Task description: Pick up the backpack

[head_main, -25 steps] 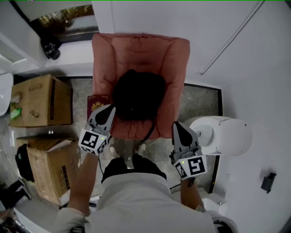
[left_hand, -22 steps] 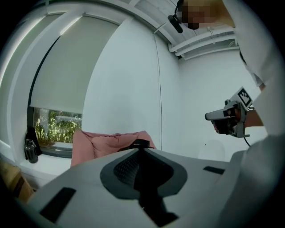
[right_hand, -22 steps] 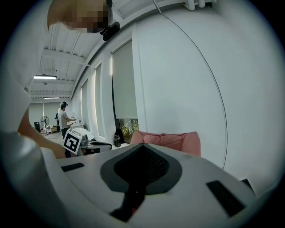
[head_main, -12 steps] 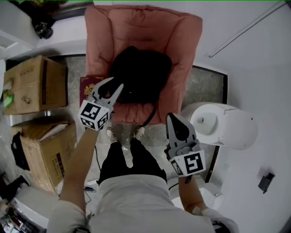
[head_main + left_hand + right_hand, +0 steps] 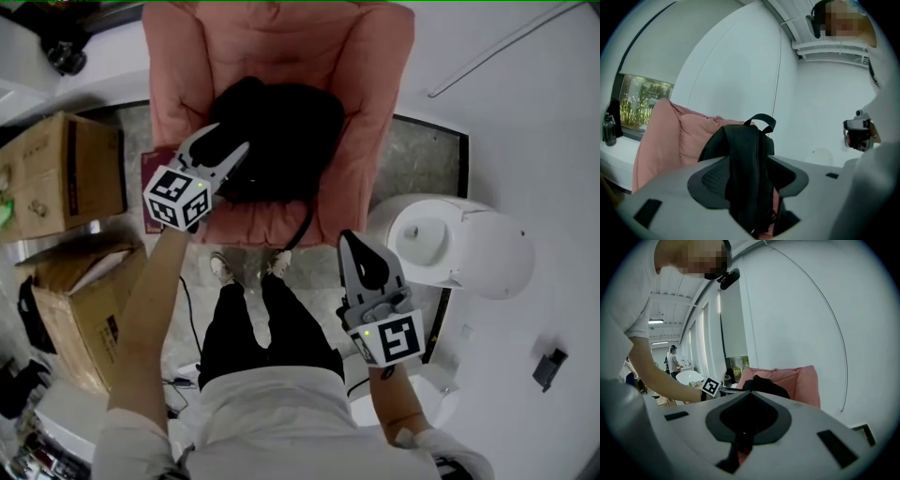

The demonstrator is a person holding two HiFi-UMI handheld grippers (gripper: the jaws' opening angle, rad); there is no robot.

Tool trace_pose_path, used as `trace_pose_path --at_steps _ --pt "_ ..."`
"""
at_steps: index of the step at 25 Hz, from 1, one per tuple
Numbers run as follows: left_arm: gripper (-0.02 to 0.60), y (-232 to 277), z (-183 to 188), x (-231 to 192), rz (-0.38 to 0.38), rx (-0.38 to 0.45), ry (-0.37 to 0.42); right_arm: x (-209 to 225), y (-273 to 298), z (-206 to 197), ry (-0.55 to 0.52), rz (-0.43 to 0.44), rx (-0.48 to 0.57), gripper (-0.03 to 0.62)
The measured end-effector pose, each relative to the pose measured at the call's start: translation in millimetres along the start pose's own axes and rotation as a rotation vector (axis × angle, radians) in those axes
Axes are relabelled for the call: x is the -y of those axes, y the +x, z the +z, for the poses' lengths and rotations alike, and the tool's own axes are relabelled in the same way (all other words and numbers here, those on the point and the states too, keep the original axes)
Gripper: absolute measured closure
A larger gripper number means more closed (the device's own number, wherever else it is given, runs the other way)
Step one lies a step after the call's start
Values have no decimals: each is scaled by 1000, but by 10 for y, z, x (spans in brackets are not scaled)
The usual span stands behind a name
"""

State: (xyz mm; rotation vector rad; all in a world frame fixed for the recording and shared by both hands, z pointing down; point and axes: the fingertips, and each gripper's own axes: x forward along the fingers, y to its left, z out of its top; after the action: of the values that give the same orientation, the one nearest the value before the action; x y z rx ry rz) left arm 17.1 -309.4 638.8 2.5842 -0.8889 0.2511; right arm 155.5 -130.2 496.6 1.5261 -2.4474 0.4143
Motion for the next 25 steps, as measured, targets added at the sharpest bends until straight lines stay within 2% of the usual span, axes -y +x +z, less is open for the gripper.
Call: trace_pose_path --at_steps 2,4,8,13,20,25 --pt "325 64 -11 2 -32 16 2 50 -1 -73 6 -4 -15 572" --pt "296 106 21 40 -102 56 -8 79 14 -117 9 -3 -21 572" --pt "279 202 87 44 -229 118 -109 159 49 -172 8 -4 -32 572" --pt "279 398 121 163 -400 96 -159 256 43 -220 1 -5 -52 572" --pt "281 660 165 508 -673 5 -125 274 75 -325 8 4 -83 572" --pt "295 684 354 534 -784 97 -251 400 37 -395 18 -5 -90 572"
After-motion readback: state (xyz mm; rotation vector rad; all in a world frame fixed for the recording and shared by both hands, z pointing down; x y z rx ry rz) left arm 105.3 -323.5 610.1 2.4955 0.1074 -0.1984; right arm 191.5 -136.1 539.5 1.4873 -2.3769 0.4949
